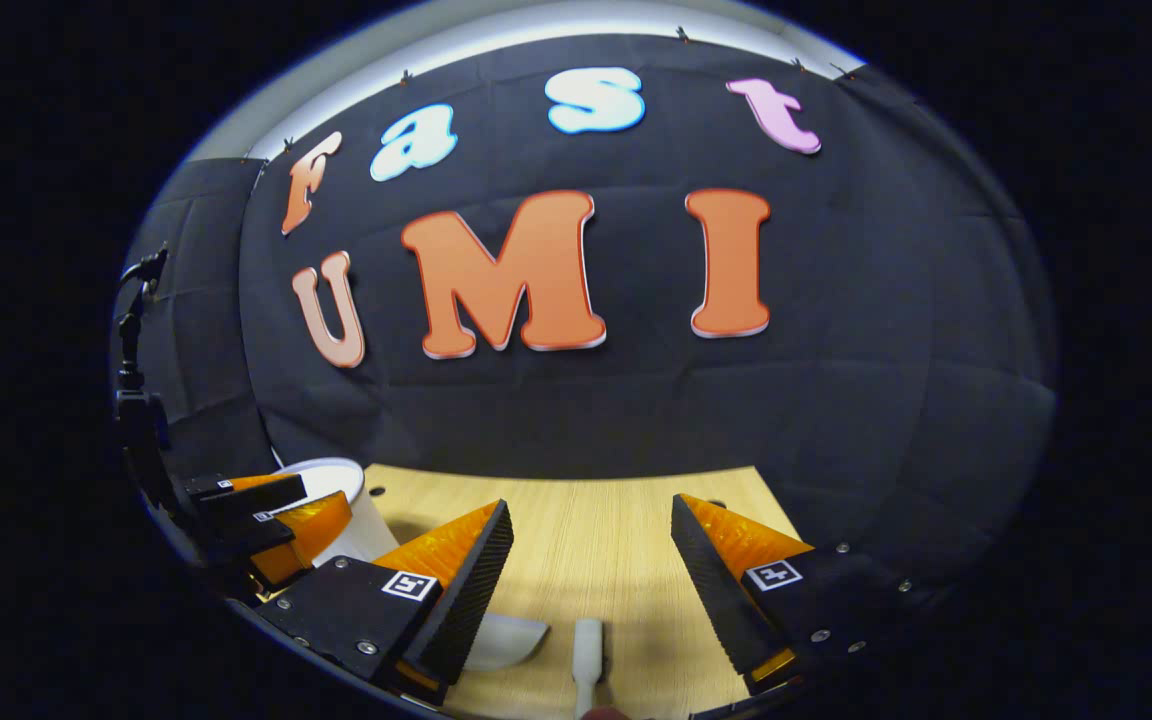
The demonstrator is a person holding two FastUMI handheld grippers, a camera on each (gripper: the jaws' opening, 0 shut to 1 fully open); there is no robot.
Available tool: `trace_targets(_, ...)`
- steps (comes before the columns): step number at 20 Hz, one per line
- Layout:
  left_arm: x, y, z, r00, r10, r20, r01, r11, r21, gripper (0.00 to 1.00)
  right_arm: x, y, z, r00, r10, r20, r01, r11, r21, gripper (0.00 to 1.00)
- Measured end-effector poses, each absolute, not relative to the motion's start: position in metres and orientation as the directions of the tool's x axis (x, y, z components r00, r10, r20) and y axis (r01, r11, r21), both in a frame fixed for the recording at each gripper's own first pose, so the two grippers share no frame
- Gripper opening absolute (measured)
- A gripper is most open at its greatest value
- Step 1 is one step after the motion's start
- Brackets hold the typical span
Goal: Pick up the small broom and dustpan from the desktop, sweep the trash into the dustpan with the broom, and then empty the trash into the garbage bin.
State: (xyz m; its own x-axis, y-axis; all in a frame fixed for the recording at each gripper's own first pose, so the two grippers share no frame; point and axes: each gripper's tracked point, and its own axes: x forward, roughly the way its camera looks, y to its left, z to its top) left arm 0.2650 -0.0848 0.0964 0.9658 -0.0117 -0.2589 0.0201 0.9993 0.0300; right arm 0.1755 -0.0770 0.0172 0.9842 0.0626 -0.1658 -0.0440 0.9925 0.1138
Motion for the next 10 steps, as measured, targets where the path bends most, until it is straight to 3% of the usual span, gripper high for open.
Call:
trace_targets(2, 0.268, -0.083, 0.130, 0.993, -0.015, -0.117, 0.021, 0.999, 0.051, 0.82, 0.178, -0.078, 0.036, 0.996, 0.048, -0.071, -0.040, 0.993, 0.112, 0.96)
trace_targets(3, 0.266, -0.082, 0.142, 0.996, -0.003, -0.085, 0.008, 0.998, 0.059, 0.89, 0.177, -0.079, 0.037, 0.998, 0.041, -0.045, -0.037, 0.994, 0.104, 0.96)
trace_targets(10, 0.264, -0.092, 0.144, 1.000, -0.021, 0.007, 0.022, 0.998, -0.062, 0.94, 0.168, -0.076, 0.067, 0.987, 0.064, 0.147, -0.077, 0.993, 0.084, 0.96)
